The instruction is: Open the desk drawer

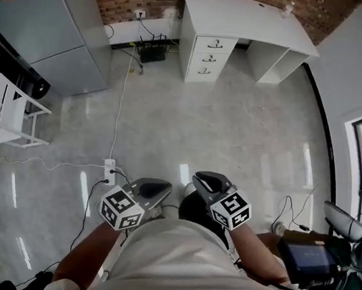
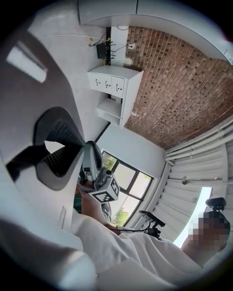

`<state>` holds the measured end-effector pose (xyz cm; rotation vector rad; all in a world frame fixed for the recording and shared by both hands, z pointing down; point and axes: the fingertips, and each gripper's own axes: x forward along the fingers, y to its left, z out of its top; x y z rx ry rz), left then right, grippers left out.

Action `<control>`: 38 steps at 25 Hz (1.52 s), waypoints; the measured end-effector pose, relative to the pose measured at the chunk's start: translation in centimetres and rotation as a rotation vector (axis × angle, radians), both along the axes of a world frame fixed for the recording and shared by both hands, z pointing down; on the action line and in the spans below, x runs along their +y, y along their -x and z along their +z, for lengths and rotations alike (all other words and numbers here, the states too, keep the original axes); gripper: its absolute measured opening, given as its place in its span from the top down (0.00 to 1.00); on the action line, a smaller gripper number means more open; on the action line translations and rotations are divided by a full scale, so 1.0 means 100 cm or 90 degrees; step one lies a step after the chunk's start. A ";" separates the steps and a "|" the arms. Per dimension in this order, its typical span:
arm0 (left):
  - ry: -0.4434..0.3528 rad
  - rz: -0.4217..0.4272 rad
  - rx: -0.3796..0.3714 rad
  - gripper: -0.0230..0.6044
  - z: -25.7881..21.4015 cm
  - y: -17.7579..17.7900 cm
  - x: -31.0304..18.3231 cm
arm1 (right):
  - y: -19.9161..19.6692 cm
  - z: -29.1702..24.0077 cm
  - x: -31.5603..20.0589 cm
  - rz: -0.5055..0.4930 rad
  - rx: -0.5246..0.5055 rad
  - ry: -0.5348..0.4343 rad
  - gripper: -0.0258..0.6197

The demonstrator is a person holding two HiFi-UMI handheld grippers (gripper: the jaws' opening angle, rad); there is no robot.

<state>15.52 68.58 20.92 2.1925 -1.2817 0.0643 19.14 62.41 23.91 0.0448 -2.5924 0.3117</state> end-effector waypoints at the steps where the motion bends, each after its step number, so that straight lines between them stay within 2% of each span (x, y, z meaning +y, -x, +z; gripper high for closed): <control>1: -0.001 0.001 0.003 0.96 0.002 0.004 -0.012 | 0.004 0.004 -0.009 -0.001 0.003 0.001 0.92; 9: 0.026 0.023 0.006 0.96 0.017 0.028 -0.157 | 0.044 0.029 -0.149 0.000 0.008 0.020 0.87; 17: 0.039 0.022 -0.038 0.96 0.011 0.066 -0.303 | 0.084 0.042 -0.290 0.004 -0.010 0.069 0.87; 21: 0.053 0.058 -0.046 0.96 0.019 0.081 -0.352 | 0.103 0.057 -0.344 0.058 -0.018 0.117 0.87; 28: 0.057 0.119 -0.018 0.96 0.045 0.126 -0.441 | 0.152 0.106 -0.427 0.150 0.007 0.165 0.87; 30: 0.059 0.150 -0.013 0.96 0.051 0.142 -0.461 | 0.165 0.122 -0.449 0.200 0.003 0.211 0.87; 33: 0.066 0.208 -0.017 0.96 0.064 0.165 -0.489 | 0.192 0.144 -0.493 0.300 -0.040 0.304 0.87; 38: 0.087 0.278 -0.020 0.96 0.099 0.199 -0.539 | 0.220 0.204 -0.569 0.439 -0.091 0.377 0.87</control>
